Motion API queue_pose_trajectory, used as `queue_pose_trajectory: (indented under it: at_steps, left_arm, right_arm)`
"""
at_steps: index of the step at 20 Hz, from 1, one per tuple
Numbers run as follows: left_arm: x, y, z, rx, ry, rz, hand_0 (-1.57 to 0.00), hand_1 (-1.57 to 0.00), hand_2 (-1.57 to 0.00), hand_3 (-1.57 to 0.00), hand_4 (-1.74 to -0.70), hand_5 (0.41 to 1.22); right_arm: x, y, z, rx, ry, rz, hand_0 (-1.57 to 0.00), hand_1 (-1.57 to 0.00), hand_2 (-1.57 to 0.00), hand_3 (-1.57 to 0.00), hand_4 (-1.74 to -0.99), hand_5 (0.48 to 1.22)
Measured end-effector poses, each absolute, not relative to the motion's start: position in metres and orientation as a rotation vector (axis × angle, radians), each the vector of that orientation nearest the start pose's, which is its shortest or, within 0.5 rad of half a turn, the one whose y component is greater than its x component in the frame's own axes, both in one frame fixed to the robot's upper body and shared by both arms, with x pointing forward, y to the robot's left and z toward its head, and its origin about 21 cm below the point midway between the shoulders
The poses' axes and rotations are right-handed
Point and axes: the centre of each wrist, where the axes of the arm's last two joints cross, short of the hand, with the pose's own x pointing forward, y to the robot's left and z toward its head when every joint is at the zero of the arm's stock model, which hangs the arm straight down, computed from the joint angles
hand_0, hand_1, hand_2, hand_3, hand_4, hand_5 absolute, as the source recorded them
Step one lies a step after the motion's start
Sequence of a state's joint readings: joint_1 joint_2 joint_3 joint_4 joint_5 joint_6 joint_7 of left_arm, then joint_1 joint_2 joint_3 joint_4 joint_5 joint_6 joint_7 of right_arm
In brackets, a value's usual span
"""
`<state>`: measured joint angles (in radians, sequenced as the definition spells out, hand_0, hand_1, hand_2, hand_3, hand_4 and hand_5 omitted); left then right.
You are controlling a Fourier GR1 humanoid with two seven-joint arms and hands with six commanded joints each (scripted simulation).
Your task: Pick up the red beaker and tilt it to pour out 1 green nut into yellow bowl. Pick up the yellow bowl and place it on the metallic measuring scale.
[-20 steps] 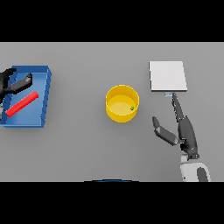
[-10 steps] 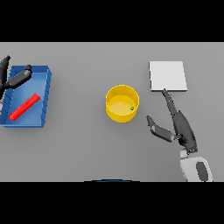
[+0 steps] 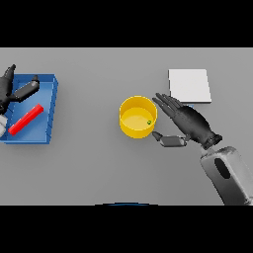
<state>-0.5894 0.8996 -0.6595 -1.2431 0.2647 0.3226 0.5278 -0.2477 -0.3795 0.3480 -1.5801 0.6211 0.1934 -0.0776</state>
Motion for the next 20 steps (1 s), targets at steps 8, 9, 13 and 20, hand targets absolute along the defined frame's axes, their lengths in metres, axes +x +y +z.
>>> queue_pose_trajectory:
  at_steps: [8, 9, 13, 20]
  left_arm:
    - [0.342, 0.316, 0.109, 0.724, -1.075, -0.532, 0.0, 0.0, 0.0, 0.0, -0.8, 0.718]
    - [0.343, 0.316, 0.107, 0.726, -1.067, -0.535, 0.0, 0.0, 0.0, 0.0, -0.8, 0.717]
    - [0.344, 0.315, 0.111, 0.725, -1.072, -0.53, 0.0, 0.0, 0.0, 0.0, -0.79, 0.723]
    - [0.347, 0.319, 0.113, 0.73, -1.071, -0.538, 0.0, 0.0, 0.0, 0.0, -0.8, 0.735]
  right_arm:
    - [0.316, -0.176, 0.066, -0.337, -1.543, 1.647, 0.0, 0.0, 0.0, 0.0, -1.277, 0.677]
    - [0.319, -0.181, 0.066, -0.324, -1.524, 1.691, 0.0, 0.0, 0.0, 0.0, -1.269, 0.683]
    - [0.33, -0.166, 0.061, -0.29, -1.472, 1.778, 0.0, 0.0, 0.0, 0.0, -1.246, 0.686]
    - [0.344, -0.146, 0.055, -0.238, -1.368, 1.902, 0.0, 0.0, 0.0, 0.0, -1.288, 0.671]
